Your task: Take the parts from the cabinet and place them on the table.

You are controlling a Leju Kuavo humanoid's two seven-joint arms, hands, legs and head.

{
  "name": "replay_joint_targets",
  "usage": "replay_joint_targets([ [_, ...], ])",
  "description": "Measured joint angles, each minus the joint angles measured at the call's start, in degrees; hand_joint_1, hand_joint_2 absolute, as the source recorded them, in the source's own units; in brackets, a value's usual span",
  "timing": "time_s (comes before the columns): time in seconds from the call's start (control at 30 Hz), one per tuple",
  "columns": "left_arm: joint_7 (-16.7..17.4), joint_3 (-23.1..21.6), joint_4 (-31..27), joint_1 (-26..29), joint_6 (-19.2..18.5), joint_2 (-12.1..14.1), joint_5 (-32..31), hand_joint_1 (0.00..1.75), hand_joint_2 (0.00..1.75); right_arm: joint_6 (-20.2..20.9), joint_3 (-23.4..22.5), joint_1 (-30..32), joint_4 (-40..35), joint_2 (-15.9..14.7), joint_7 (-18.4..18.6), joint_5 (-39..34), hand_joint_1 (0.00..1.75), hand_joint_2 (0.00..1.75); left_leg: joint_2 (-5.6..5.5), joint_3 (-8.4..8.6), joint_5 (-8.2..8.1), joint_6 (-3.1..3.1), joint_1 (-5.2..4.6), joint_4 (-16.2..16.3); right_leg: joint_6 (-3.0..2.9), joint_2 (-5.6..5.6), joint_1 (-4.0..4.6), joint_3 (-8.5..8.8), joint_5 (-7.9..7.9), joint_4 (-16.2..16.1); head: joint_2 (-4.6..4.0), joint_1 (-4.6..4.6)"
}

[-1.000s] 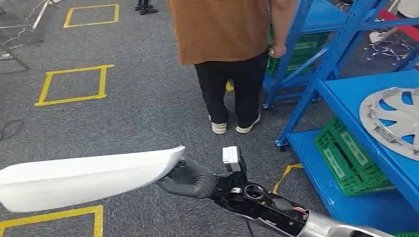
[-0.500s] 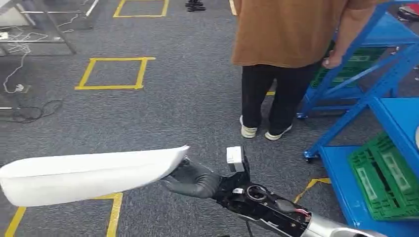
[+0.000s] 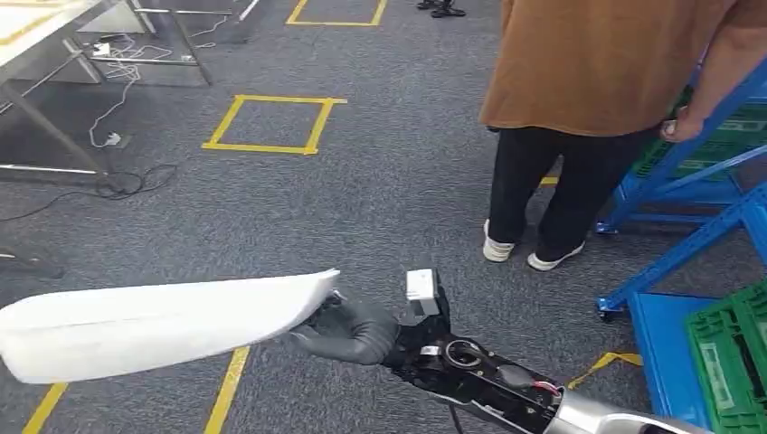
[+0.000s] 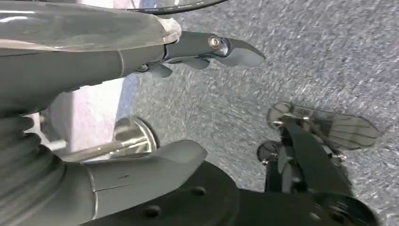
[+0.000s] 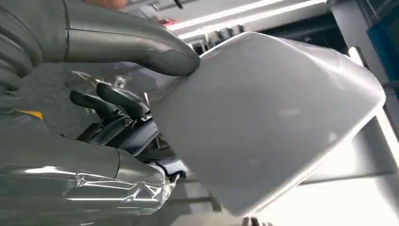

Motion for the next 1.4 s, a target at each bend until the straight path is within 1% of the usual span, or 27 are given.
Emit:
replay_joint_targets([
  [0.07,0.2,0.0,0.0,0.1,0.1,0.0,0.0,0.00,1.75,0.0,0.0,0.0,0.2,0.0,0.0,-0.1,1.75,1.75,0.27,2.59,3.58,-0.28,0.36,-5.2,0.18,-1.24,-0.07,0.08,-0.17,0.0,0.00,-0.39],
  [0.1,0.2,0.0,0.0,0.2,0.2,0.1,0.0,0.00,1.75,0.0,0.0,0.0,0.3,0.0,-0.1,-0.2,1.75,1.75,1.04,5.96,6.35,-0.34,0.46,-11.4,0.43,-1.82,-0.17,0.21,-0.33,0.1,0.00,-0.48],
  [0.13,0.2,0.0,0.0,0.1,0.2,0.2,0.0,0.00,1.75,0.0,0.0,0.0,0.3,0.0,-0.1,-0.2,1.75,1.75,2.74,8.97,8.18,-0.40,0.46,-16.6,0.70,-2.29,-0.18,0.39,-0.51,0.1,0.00,-0.54],
  [0.17,0.2,0.0,0.0,-0.1,0.2,0.1,0.0,0.00,1.75,0.0,0.0,0.0,0.3,0.0,-0.2,-0.2,1.75,1.75,4.31,10.26,7.89,-0.11,-0.03,-19.2,1.18,-2.61,0.28,0.39,-0.82,0.2,0.00,-0.92],
  [0.3,-0.1,0.0,0.0,0.0,0.2,0.3,0.1,0.00,1.75,0.1,0.0,-0.1,0.4,0.1,-0.2,-0.3,1.75,1.75,1.93,10.06,7.83,1.80,-0.33,-19.2,2.46,-4.28,0.17,1.27,-1.49,0.2,0.00,-0.13],
  [0.33,-0.4,0.0,0.0,0.1,0.2,0.3,0.2,0.00,1.75,0.2,0.0,-0.2,0.4,0.2,-0.2,-0.4,1.75,1.75,1.49,10.41,7.98,2.19,0.12,-19.3,2.89,-3.27,-0.24,0.79,-2.11,0.7,0.00,-0.02],
  [0.37,-0.5,0.0,0.0,0.2,0.1,0.3,0.2,0.00,1.75,0.3,0.0,-0.2,0.4,0.2,-0.3,-0.4,1.75,1.75,1.11,10.54,7.86,2.60,0.11,-19.3,2.96,-0.67,-0.24,0.14,-3.86,3.1,0.00,0.37],
  [0.4,-0.7,0.0,0.0,0.1,0.1,0.3,0.2,0.00,1.75,0.6,0.0,-0.1,0.5,0.2,-0.3,-0.4,1.75,1.75,0.69,10.62,7.85,2.97,0.04,-19.3,2.94,0.85,-0.32,-2.07,-6.48,8.2,0.00,0.79],
  [0.47,-1.1,0.0,0.0,-0.1,0.0,0.4,0.2,0.00,1.75,0.7,0.0,0.1,0.7,0.2,-0.3,-0.4,1.75,1.75,-0.56,10.62,7.80,3.15,-0.25,-19.3,2.90,1.71,-0.15,-7.24,-10.55,18.8,0.00,1.46],
  [0.5,-1.2,0.0,0.0,0.0,0.0,0.4,0.2,0.00,1.75,0.7,0.0,0.2,0.9,0.2,-0.3,-0.4,1.75,1.75,-1.25,10.72,7.75,3.22,-0.40,-19.3,2.75,1.78,-0.12,-8.79,-10.86,21.4,0.00,1.66],
  [0.57,-1.2,0.0,0.0,0.0,0.0,0.4,0.2,0.00,1.75,0.7,0.0,0.3,0.9,0.2,-0.3,-0.4,1.75,1.75,-2.84,11.12,7.63,3.32,-0.63,-19.3,2.12,1.96,0.03,-7.62,-6.92,17.3,0.00,1.86],
  [0.6,-1.2,0.0,0.0,0.0,0.0,0.4,0.2,0.00,1.75,0.7,0.0,0.2,1.0,0.2,-0.3,-0.4,1.75,1.75,-3.66,11.38,7.57,3.31,-0.67,-19.3,1.69,2.48,0.23,-5.35,-3.53,11.8,0.00,2.01],
  [0.63,-1.2,0.0,0.0,0.0,0.0,0.3,0.2,0.00,1.75,0.7,0.0,0.2,1.0,0.2,-0.3,-0.4,1.75,1.75,-4.32,11.61,7.49,3.23,-0.66,-19.3,1.21,4.18,0.40,-2.94,-0.25,5.8,0.00,2.14],
  [0.67,-1.2,0.0,0.0,0.1,0.0,0.1,0.2,0.00,1.75,0.8,0.0,0.2,1.0,0.2,-0.3,-0.4,1.75,1.75,-4.88,11.42,7.48,3.17,-0.53,-19.3,0.77,7.30,0.34,-1.67,0.26,2.7,0.00,2.28],
  [0.7,-1.2,0.0,0.0,-0.1,0.0,0.1,0.2,0.00,1.75,0.8,0.0,0.2,1.0,0.2,-0.3,-0.5,1.75,1.75,-5.56,11.10,7.51,2.92,-0.74,-19.0,0.80,7.67,0.10,-1.36,0.25,1.6,0.00,1.81],
  [0.8,-1.3,0.0,0.0,0.3,0.0,0.2,0.2,0.00,1.75,0.8,0.0,0.1,1.0,0.2,-0.4,-0.5,1.75,1.75,-7.37,10.35,8.17,1.72,-0.09,-19.4,0.67,6.04,0.57,-0.66,-0.03,1.0,0.00,2.43],
  [0.83,-1.2,0.0,0.1,0.3,0.0,0.5,0.2,0.00,1.75,0.8,0.0,0.0,1.0,0.4,-0.4,-0.5,1.75,1.75,-6.53,10.27,7.72,1.61,-0.45,-19.0,0.47,5.03,-0.29,-0.21,0.47,0.0,0.00,2.36],
  [0.87,-1.2,0.0,0.1,0.3,0.0,0.3,0.2,0.00,1.75,0.9,0.0,0.0,1.1,0.5,-0.3,-0.5,1.75,1.75,-3.27,9.63,6.70,1.39,-0.66,-17.5,0.34,4.29,-0.16,0.13,0.61,-0.4,0.00,2.05],
  [0.9,-1.3,0.0,0.1,0.2,0.0,0.2,0.2,0.00,1.75,0.9,0.0,0.0,1.1,0.6,-0.5,-0.5,1.75,1.75,-1.39,7.88,4.76,1.17,-0.59,-14.4,0.06,3.52,-0.15,0.15,0.66,-0.5,0.00,1.14],
  [0.97,-1.3,0.0,0.1,-0.1,0.0,0.2,0.2,0.00,1.75,0.9,0.0,0.0,1.3,0.6,-0.5,-0.5,1.75,1.75,-0.33,2.56,0.47,0.52,-0.10,-4.3,-0.01,1.60,-0.03,0.02,0.54,-0.5,0.00,0.48],
  [1.03,-1.2,0.0,0.1,0.0,0.0,0.2,0.5,0.00,1.75,1.0,0.0,0.1,1.5,0.6,-0.4,-0.5,1.75,1.75,0.01,0.55,0.44,-0.06,0.40,-0.8,0.09,-0.04,-0.10,0.00,0.42,-0.5,0.00,0.00],
  [1.07,-1.2,0.0,0.1,0.1,0.0,0.2,0.6,0.00,1.75,1.1,0.0,0.1,1.6,0.6,-0.4,-0.5,1.75,1.75,0.20,1.82,2.26,-0.28,0.57,-3.3,0.22,-0.68,-0.20,0.02,0.32,-0.5,0.00,-0.18],
  [1.13,-1.0,0.0,0.1,0.2,0.2,0.4,1.0,0.00,1.75,1.3,0.0,0.0,1.7,0.6,-0.4,-0.5,1.75,1.75,1.61,7.69,7.19,-0.62,0.86,-14.2,0.75,-1.80,-0.47,0.15,-0.01,-0.2,0.00,-0.37],
  [1.17,-1.0,0.0,0.1,0.1,0.3,0.4,1.1,0.00,1.75,1.3,0.0,-0.1,1.7,0.7,-0.4,-0.5,1.75,1.75,4.32,10.30,7.95,-0.69,0.87,-19.2,1.22,-2.29,-0.31,0.26,-0.31,0.1,0.00,-0.63],
  [1.3,-0.9,0.0,0.1,0.0,0.6,0.3,1.2,0.00,1.75,1.4,0.1,-0.6,1.8,0.8,-0.5,-0.4,1.75,1.75,2.35,10.00,7.61,1.13,0.06,-18.9,2.55,-3.73,0.01,0.98,-0.89,0.0,0.00,0.00],
  [1.33,-0.9,0.0,0.1,0.0,0.6,0.4,1.2,0.00,1.75,1.4,0.1,-0.7,1.8,0.8,-0.5,-0.4,1.75,1.75,1.73,10.37,7.81,1.71,0.47,-19.1,3.03,-4.15,-0.17,1.07,-1.25,0.0,0.00,-0.04],
  [1.4,-0.9,0.0,0.1,0.2,0.4,0.4,1.4,0.00,1.75,1.5,0.1,-0.9,1.8,0.8,-0.5,-0.4,1.75,1.75,0.99,10.59,7.80,2.39,0.60,-19.2,3.24,-0.17,-0.45,-0.84,-4.56,4.8,0.00,0.65],
])
